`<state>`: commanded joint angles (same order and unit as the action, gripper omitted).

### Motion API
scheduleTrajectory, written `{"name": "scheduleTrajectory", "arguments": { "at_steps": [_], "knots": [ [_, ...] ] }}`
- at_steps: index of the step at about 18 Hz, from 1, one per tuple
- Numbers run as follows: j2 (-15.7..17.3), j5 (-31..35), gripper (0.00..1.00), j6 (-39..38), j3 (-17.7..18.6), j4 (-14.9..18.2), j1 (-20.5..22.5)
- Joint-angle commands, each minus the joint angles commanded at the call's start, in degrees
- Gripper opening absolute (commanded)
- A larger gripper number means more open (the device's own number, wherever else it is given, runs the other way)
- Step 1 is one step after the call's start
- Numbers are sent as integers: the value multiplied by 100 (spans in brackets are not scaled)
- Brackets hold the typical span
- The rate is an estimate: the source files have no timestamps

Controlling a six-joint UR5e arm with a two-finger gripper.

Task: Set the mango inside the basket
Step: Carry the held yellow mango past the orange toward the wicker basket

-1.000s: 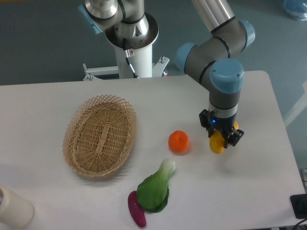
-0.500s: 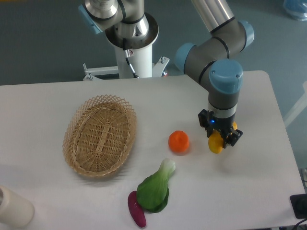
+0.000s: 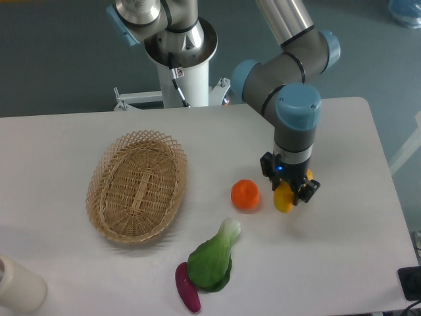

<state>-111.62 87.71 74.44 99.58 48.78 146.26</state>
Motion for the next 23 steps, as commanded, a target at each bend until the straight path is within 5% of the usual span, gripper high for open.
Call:
{"name": "scheduleTrajectory", "arguments": {
  "at_steps": [18, 23],
  "knots": [
    [457, 9, 39, -1810, 97, 150, -2249],
    [597, 53, 41, -1969, 561, 150, -2655]
  ]
}}
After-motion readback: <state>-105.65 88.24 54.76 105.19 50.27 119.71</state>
